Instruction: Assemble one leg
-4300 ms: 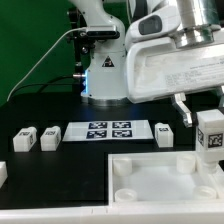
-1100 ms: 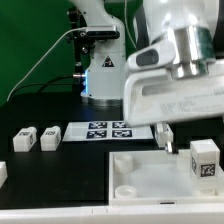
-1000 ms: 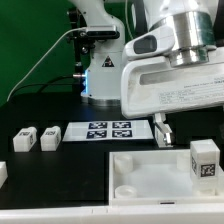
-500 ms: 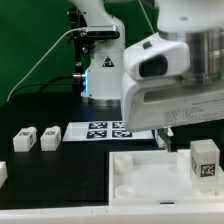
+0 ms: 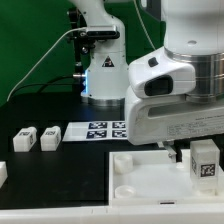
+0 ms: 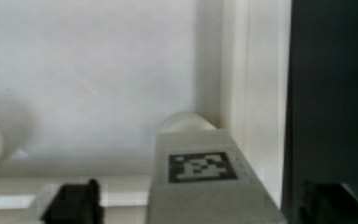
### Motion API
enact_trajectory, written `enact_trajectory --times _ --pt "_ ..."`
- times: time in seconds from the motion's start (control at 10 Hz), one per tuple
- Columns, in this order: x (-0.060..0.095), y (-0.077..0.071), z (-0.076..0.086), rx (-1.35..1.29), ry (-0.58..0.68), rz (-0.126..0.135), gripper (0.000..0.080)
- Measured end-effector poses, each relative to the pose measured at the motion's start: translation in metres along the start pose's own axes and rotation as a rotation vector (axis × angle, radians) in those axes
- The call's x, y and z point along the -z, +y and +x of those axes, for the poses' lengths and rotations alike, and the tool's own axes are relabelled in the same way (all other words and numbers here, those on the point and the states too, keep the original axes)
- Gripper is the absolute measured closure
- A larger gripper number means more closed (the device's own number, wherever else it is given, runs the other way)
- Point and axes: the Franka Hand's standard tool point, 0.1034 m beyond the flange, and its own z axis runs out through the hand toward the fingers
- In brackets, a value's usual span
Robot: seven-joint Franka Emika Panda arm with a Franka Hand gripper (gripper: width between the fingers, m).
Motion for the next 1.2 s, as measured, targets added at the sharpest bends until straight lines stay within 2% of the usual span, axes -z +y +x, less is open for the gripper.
enact_trajectory --times 0.1,0.2,0.3,0.8,0.9,1.1,1.2 --pt "0.000 0.000 0.000 0.000 0.000 0.000 0.0406" --pt "0.000 0.000 0.000 -0.021 0.000 0.000 0.0406" --pt "0.000 0.000 0.000 -0.043 0.001 0.002 0.0508" --pt "-0.002 -0.009 0.001 -0.750 0.038 0.008 0.0508" --pt "-0.002 -0.010 0.003 -0.969 0.060 0.020 0.0508" --pt "-0.001 -0.011 0.009 -1.281 0.131 0.101 0.0506" --pt "-0.001 -0.012 0.010 -1.434 0.135 0.117 0.0506"
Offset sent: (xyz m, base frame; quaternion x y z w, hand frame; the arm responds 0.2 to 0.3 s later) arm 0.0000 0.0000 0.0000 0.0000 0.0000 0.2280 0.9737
